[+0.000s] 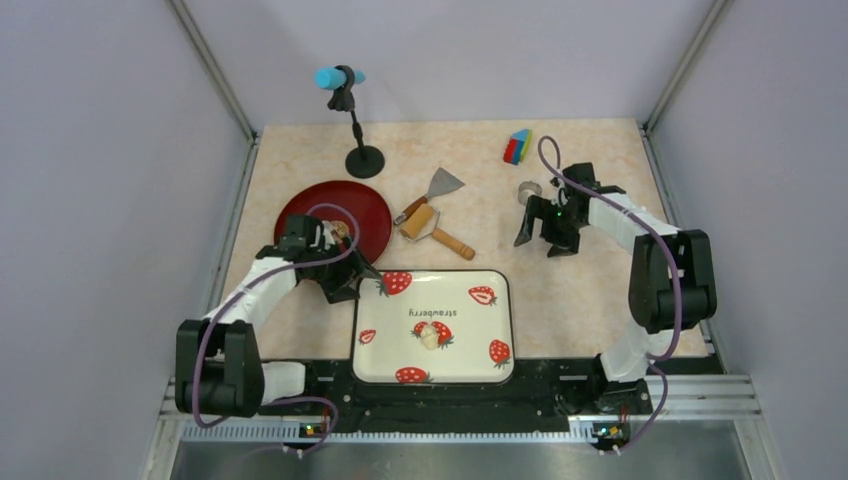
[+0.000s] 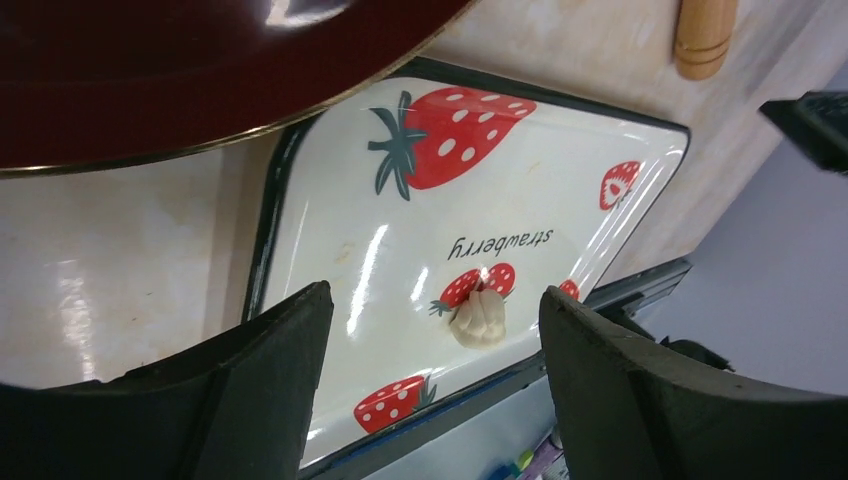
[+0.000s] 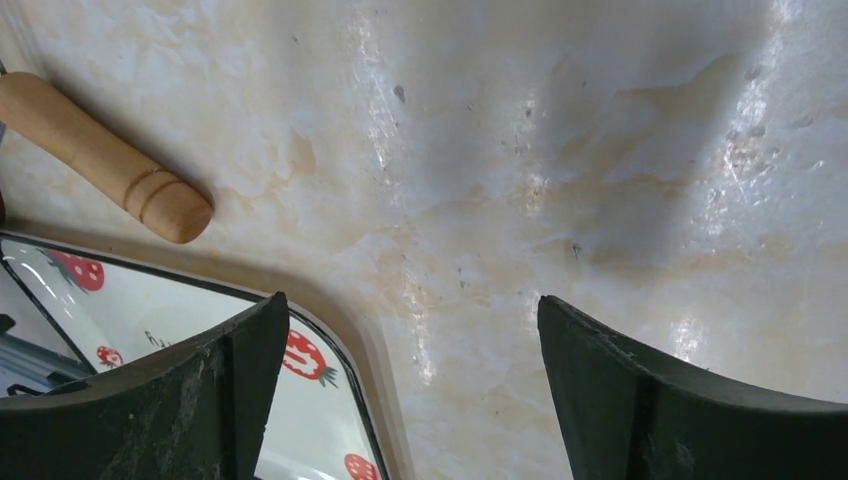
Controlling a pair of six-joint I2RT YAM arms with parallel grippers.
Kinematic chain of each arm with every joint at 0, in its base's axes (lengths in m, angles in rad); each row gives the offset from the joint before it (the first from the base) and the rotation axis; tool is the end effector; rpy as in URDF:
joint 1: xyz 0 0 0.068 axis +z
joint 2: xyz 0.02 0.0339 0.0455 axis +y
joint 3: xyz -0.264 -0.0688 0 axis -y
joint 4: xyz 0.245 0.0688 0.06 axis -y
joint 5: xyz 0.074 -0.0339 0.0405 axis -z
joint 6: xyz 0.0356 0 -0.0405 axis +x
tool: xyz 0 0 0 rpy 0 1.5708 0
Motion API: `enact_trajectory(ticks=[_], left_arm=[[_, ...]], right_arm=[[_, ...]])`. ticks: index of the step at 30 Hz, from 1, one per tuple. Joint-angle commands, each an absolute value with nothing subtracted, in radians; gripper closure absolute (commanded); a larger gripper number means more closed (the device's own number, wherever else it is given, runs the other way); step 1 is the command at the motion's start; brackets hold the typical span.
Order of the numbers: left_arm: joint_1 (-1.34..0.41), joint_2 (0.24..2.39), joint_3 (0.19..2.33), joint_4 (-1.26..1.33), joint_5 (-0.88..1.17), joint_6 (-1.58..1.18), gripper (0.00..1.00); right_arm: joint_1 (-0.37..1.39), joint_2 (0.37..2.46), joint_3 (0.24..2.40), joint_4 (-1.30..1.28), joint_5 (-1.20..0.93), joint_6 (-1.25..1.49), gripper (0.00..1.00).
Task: Roll out the dumpling wrappers from the dough
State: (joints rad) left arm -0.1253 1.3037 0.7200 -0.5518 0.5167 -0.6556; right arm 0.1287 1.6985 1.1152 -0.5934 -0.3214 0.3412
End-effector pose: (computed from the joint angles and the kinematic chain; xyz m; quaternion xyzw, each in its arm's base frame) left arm 0.2281 -0.0465 0.1880 -0.1941 0.9255 -0.3101 0.0981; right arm 0.3283 0.0538 0.1910 0.0715 0.9659 0.1976 0.1514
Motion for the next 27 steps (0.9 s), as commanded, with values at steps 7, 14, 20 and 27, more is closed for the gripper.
enact_trajectory(ticks=[7,14,20,27], left_arm=[[-0.007,1.250,0.728,-0.737,0.421,-0.568,0.21],[-0.009,1.336,0.724,-0.714,0.449,-0.557,0.26],[-0.075,1.407,0.750,-0.678,0.504,-0.563,0.31],[-0.169,1.477,0.768,-0.585,0.545,-0.647,0.35]], right_arm=[[0.142,1.683,1.185,-0.796,-0.325,0.312,0.14],[0.142,1.730,1.194,-0.893,-0.359,0.285,0.16],[0.141,1.744,1.183,-0.942,-0.388,0.284,0.19],[0.142,1.750,1.159,-0.955,-0.451,0.288,0.25]])
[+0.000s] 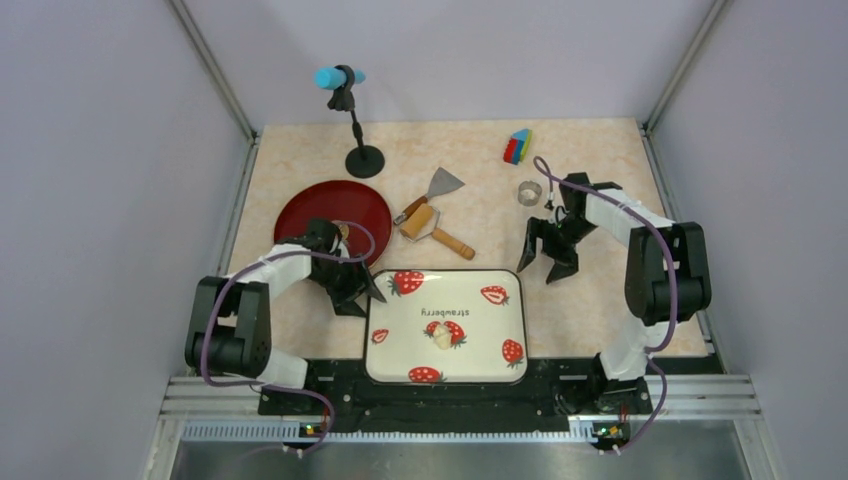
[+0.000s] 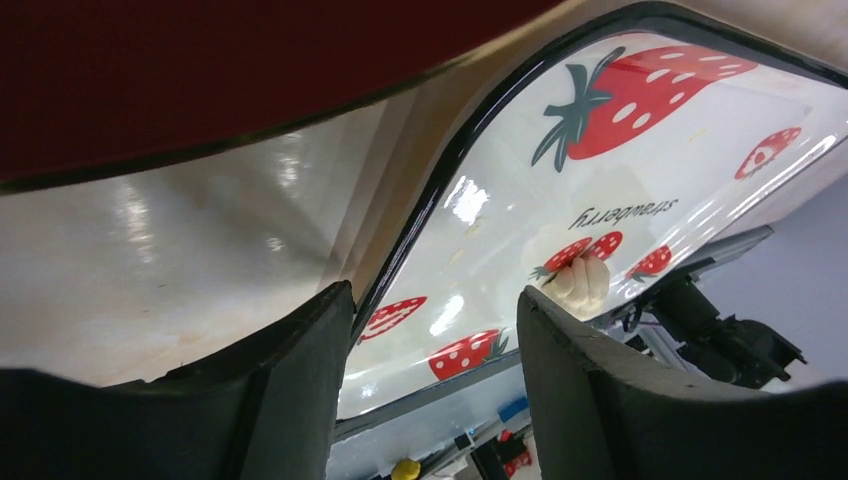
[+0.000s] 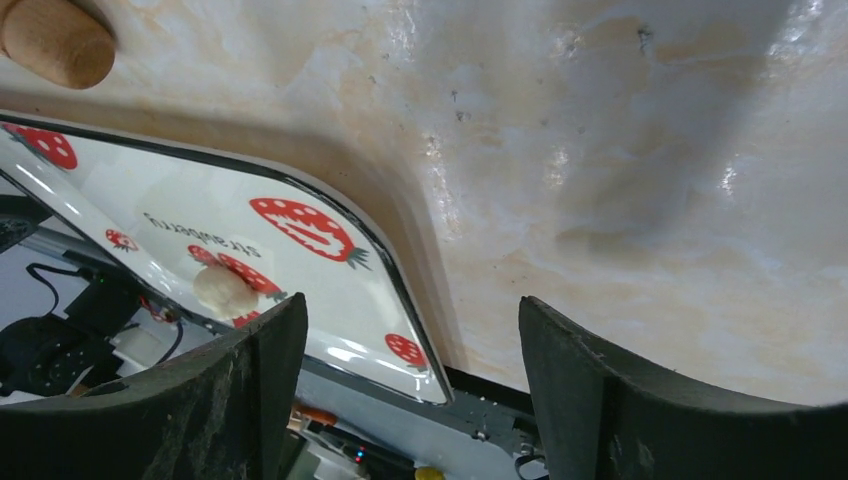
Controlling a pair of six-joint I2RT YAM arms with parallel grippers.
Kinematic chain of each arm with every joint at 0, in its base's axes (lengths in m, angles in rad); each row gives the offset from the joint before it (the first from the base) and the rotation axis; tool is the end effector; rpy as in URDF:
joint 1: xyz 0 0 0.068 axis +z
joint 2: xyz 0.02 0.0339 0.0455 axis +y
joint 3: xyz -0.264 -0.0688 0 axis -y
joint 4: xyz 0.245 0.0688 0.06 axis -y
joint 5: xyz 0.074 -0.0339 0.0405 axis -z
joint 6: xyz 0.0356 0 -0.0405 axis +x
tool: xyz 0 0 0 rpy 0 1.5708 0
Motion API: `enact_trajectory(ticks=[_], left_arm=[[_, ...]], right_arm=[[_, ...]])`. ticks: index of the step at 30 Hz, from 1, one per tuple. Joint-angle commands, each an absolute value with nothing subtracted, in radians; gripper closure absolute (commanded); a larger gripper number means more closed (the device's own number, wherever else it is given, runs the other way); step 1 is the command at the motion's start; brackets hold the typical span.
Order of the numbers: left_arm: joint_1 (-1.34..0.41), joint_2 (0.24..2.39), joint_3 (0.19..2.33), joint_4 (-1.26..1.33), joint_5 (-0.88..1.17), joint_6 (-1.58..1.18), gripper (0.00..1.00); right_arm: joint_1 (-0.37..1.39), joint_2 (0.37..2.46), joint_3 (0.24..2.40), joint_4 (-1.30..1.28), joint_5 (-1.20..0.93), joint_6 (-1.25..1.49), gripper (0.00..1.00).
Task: Roll out the dumpling wrappers from the dough
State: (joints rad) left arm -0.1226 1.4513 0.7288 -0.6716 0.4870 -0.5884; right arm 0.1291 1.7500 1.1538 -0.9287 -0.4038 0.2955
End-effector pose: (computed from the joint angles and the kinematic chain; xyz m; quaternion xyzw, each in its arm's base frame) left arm 0.2268 -0.0447 0.1548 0.2024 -0.9455 0.2549 0.0033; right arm 0.3040 0.0536 0.1787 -0.0768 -0.9764 -0.2007 0.0203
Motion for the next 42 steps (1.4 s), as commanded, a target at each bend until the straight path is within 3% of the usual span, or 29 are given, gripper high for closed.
enact_trajectory(ticks=[1,18,24,27,42], left_arm=[[-0.184,1.487,0.774,-0.570,0.548,-0.662,0.36],[-0.302,1.642,0.898,-0.446,0.582,-0.793,0.42],[-0.303,1.641,0.885,-0.437,0.576,-0.801,0.42],[-0.302,1.647,0.878,-0.409,0.585,-0.817,0.49],[-0.302,1.769,1.012,-0.386,0.572,-0.840,0.50]], right_arm=[[0.141,1.755,1.154,-0.959,-0.450,0.288,0.25],[0.120,1.832,1.180,-0.969,-0.452,0.289,0.27],[0.120,1.881,1.258,-0.961,-0.482,0.297,0.27],[0.121,1.918,1.298,-0.950,-0.489,0.303,0.27],[0.122,2.058,1.531,-0.974,-0.493,0.310,0.27]])
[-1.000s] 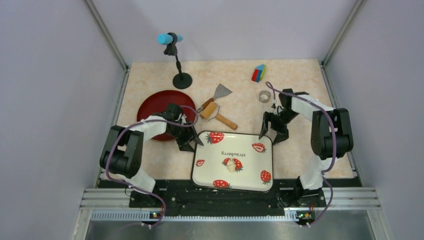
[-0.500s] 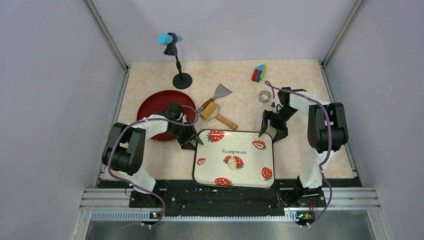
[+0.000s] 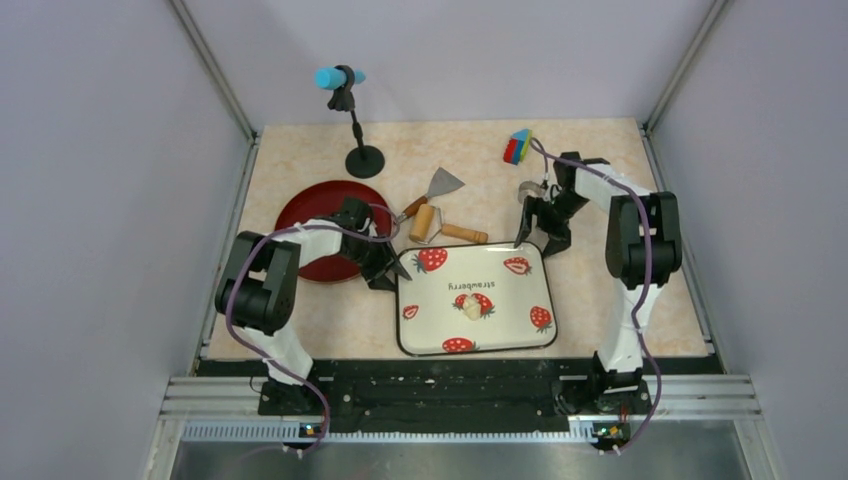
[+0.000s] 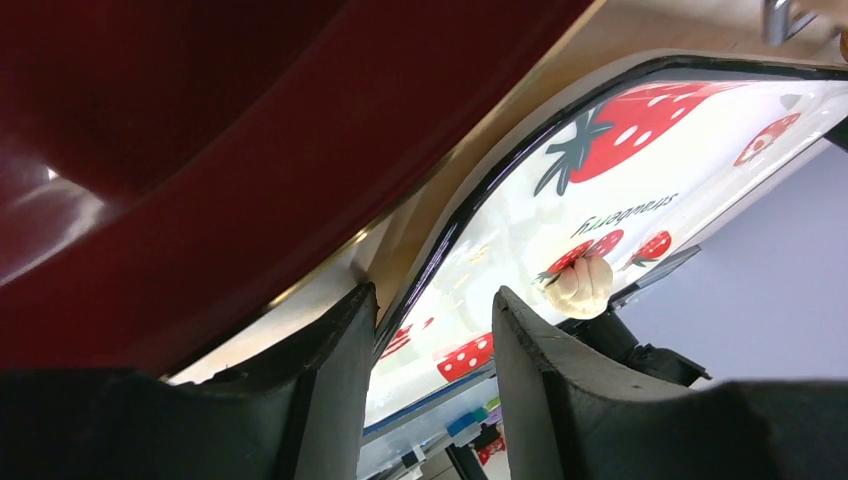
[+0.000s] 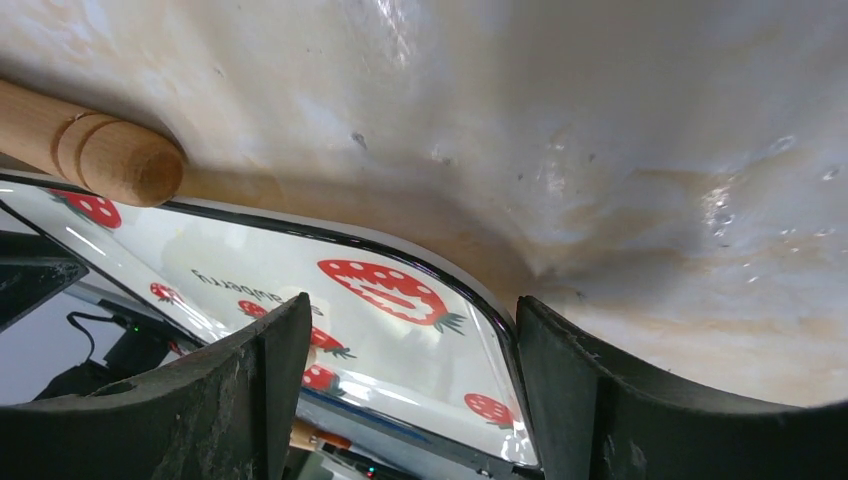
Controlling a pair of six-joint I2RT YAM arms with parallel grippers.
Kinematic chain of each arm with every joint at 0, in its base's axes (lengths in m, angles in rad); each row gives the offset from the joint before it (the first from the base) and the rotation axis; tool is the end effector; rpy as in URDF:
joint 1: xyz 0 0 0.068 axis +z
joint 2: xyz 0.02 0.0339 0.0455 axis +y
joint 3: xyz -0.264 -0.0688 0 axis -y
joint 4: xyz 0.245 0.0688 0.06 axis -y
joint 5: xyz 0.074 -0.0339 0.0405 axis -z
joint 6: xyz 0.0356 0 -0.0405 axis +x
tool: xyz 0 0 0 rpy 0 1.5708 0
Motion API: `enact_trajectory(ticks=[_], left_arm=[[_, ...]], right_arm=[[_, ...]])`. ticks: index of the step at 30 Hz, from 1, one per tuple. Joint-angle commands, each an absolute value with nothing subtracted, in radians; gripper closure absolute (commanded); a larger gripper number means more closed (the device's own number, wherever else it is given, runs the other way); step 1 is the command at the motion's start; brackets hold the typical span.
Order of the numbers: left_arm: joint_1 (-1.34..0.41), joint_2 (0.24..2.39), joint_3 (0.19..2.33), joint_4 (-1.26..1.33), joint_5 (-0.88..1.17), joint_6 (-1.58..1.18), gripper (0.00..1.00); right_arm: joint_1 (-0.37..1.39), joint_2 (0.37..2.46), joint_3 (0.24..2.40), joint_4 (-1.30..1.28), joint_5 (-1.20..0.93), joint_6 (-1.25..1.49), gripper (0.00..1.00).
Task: Roll out the dumpling wrappers from the dough
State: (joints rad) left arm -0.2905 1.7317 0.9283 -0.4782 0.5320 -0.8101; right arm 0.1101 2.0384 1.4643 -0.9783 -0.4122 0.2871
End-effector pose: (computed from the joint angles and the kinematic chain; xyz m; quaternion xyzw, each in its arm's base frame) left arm 0.2875 -0.1048 0.1391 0.2087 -0.9325 0.2944 0.0175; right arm 0.3754 0.0558 0.1599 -0.0846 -0.9751 -0.2024 0.0315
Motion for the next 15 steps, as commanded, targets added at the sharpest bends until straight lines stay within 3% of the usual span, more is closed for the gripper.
enact_trajectory(ticks=[1,8,15], left_arm=[[-0.302,1.778,1.025,-0.390,0.566,-0.837,0.50],[-0.302,1.828,1.077,-0.402,0.559,-0.828,0.49],[-0.302,1.769,1.146,-0.590,0.354,-0.727,0.35]], right_arm=[[0.122,2.059,1.534,-0.974,-0.491,0.310,0.27],[0.123,2.060,1.532,-0.980,-0.461,0.305,0.26],[0.125,2.039,1.589,-1.021,-0.313,0.273,0.22]])
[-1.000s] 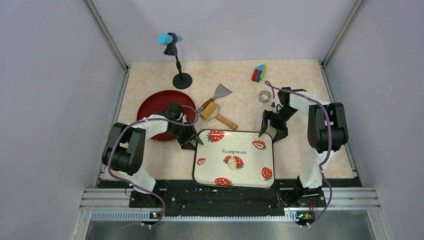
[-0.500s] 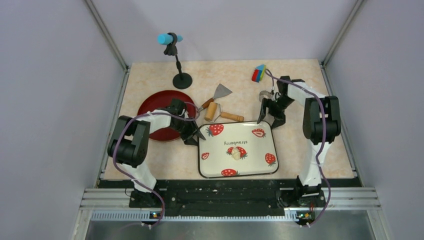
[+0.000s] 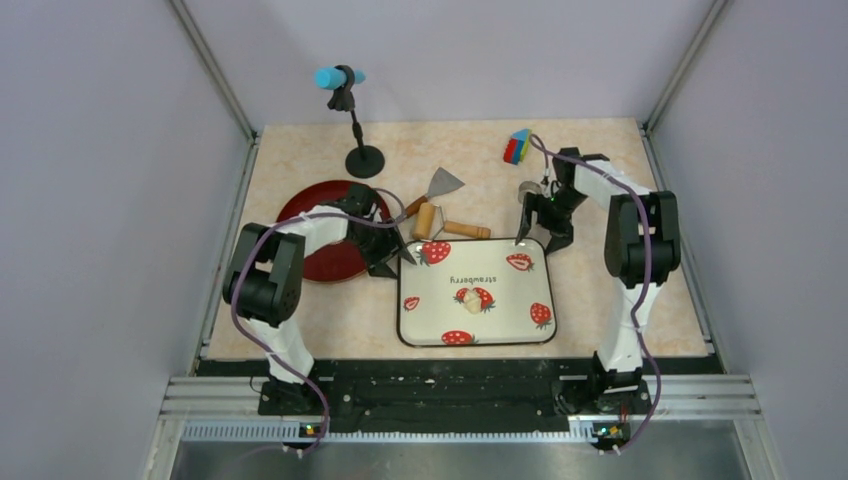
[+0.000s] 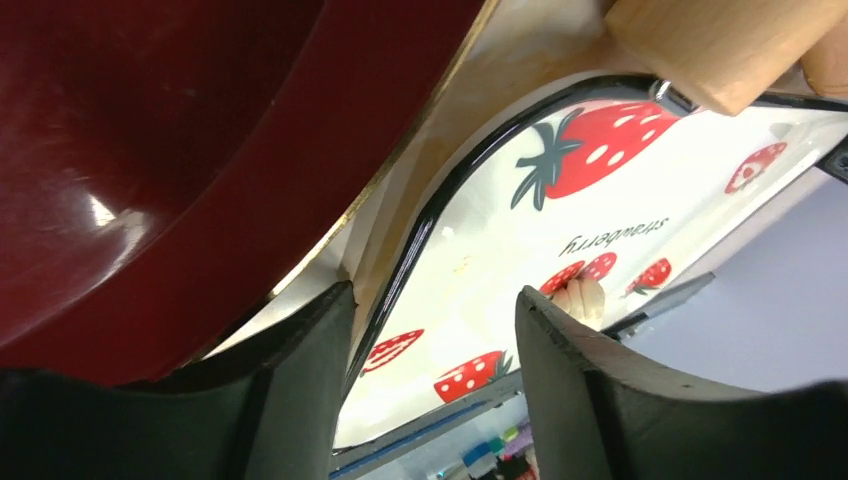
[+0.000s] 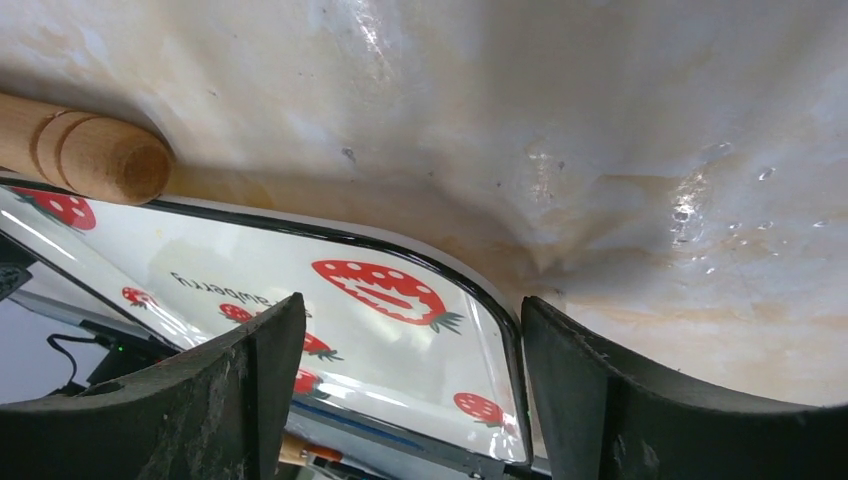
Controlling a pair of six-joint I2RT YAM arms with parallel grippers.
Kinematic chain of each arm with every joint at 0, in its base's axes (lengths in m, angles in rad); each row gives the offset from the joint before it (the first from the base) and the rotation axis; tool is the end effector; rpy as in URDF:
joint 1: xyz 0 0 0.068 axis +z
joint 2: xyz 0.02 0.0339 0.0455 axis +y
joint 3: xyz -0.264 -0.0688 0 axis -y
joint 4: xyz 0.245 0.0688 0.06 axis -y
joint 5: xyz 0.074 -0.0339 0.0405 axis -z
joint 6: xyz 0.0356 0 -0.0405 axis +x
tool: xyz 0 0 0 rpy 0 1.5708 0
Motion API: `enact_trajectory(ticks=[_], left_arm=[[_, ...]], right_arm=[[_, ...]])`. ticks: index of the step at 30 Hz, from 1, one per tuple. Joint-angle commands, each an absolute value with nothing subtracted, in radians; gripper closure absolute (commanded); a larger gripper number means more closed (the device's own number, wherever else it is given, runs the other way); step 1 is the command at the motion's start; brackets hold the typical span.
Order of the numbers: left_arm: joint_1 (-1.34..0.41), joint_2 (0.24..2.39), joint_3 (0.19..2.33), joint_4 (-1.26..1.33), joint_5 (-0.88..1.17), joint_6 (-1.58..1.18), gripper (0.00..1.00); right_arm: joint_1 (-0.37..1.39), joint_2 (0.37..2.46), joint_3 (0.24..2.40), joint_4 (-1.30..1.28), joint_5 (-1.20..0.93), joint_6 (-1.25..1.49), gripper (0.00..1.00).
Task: Roll out the dumpling wrappers from the dough
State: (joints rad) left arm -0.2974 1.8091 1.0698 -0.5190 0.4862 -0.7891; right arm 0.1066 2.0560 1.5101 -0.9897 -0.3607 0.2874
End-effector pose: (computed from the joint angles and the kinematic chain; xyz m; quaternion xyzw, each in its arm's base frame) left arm 0.3166 -0.1144 0.1489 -0.1970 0.9391 -0.2816 0.0064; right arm 0.3839 0.0537 0.1639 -0.0857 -0.9799 -0.1793 0.0181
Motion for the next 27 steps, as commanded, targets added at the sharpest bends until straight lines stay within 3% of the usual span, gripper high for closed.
enact_trajectory(ticks=[1,7,12,27], left_arm=[[-0.302,1.751,1.163,-0.623,0.312,-0.708,0.33],[-0.302,1.636,1.242,-0.667,0.214,-0.596,0.31],[-0.303,1.617,1.276,-0.593,0.327,-0.549,0.31],[-0.414,1.964,1.615,-0.657,0.361,-0.504,0.36]], right_arm=[[0.126,2.035,1.604,-1.026,-0.296,0.271,0.22],[0.151,2.019,1.655,-1.040,-0.259,0.263,0.20],[0.160,2.008,1.660,-1.035,-0.259,0.263,0.20],[0.158,1.971,1.617,-1.024,-0.262,0.275,0.20]])
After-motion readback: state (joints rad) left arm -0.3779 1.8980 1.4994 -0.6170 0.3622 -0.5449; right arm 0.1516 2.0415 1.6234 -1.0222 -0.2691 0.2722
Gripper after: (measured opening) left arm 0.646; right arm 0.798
